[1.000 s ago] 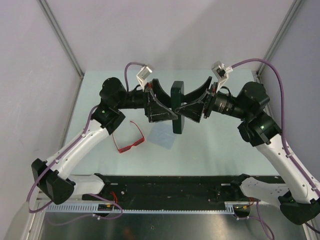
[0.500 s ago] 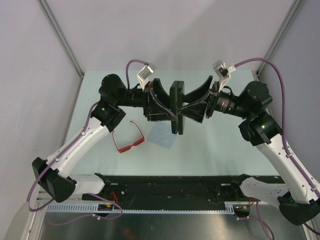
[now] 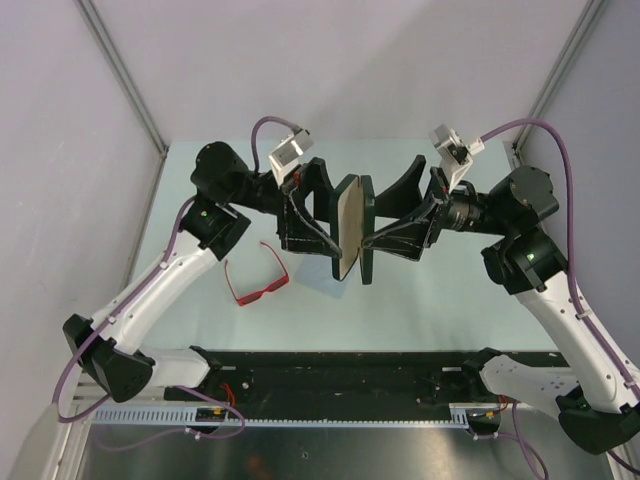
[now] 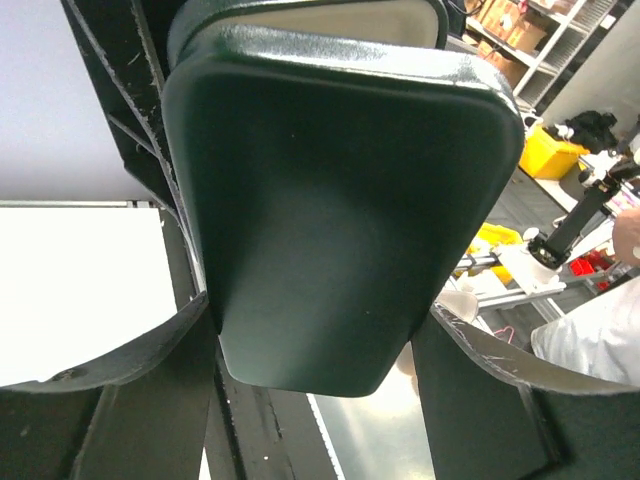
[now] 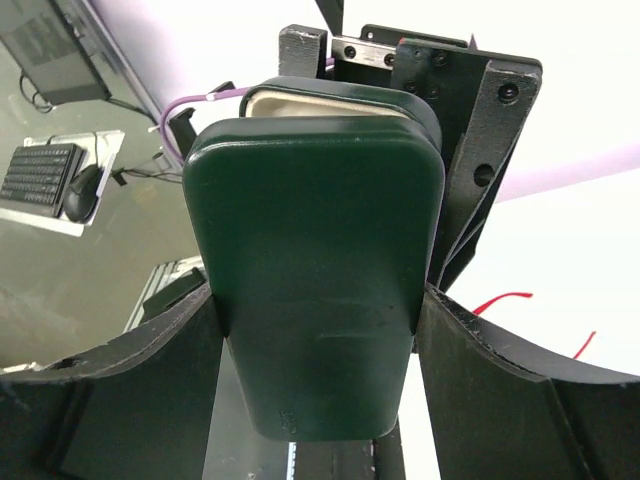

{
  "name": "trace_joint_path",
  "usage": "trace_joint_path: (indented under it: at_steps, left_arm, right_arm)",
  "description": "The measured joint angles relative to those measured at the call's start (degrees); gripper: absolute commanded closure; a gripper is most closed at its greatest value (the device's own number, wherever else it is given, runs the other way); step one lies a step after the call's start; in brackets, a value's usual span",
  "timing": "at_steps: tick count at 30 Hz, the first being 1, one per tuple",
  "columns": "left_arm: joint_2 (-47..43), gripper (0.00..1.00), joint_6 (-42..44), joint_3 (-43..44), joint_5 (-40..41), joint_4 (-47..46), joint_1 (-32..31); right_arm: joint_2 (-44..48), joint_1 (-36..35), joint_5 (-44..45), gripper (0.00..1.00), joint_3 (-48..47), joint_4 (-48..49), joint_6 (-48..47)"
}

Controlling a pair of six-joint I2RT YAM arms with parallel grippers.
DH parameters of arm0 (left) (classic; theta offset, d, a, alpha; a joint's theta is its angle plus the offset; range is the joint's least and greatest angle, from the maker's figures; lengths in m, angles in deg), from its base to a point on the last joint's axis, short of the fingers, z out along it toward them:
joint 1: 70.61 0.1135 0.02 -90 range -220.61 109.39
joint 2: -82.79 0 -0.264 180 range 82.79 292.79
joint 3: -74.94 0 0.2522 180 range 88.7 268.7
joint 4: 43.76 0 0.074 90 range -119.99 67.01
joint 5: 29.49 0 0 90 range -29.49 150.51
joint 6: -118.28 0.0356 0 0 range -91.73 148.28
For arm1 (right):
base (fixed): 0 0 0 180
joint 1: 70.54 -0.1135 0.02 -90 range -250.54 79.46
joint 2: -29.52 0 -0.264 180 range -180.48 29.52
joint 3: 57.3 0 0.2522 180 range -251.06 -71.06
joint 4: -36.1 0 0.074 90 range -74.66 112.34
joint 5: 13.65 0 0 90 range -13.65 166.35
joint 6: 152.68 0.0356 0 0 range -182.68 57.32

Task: Organize the sunglasses
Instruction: Open the sunglasses case for the sunglasses.

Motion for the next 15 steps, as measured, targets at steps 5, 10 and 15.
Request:
trace_joint_path:
  at_steps: [5,10,15]
  left_arm:
    - [-0.02,1.0,2.01,0.63,-2.67,-0.44,0.02]
    - [-0.02,0.99,3.82,1.05,-4.72,-0.57,0.02]
    - [-0.2,0.99,6.03,1.07,-5.79,-0.57,0.02]
  right_arm:
    - [0.0,-0.2,-2.67,1.0,0.0,1.73,-0.02]
    - [0.0,-0.7,-3.96,1.0,0.0,2.78,-0.33]
    - [0.0,-1.36,-4.52,1.0,0.0,3.28,-0.9]
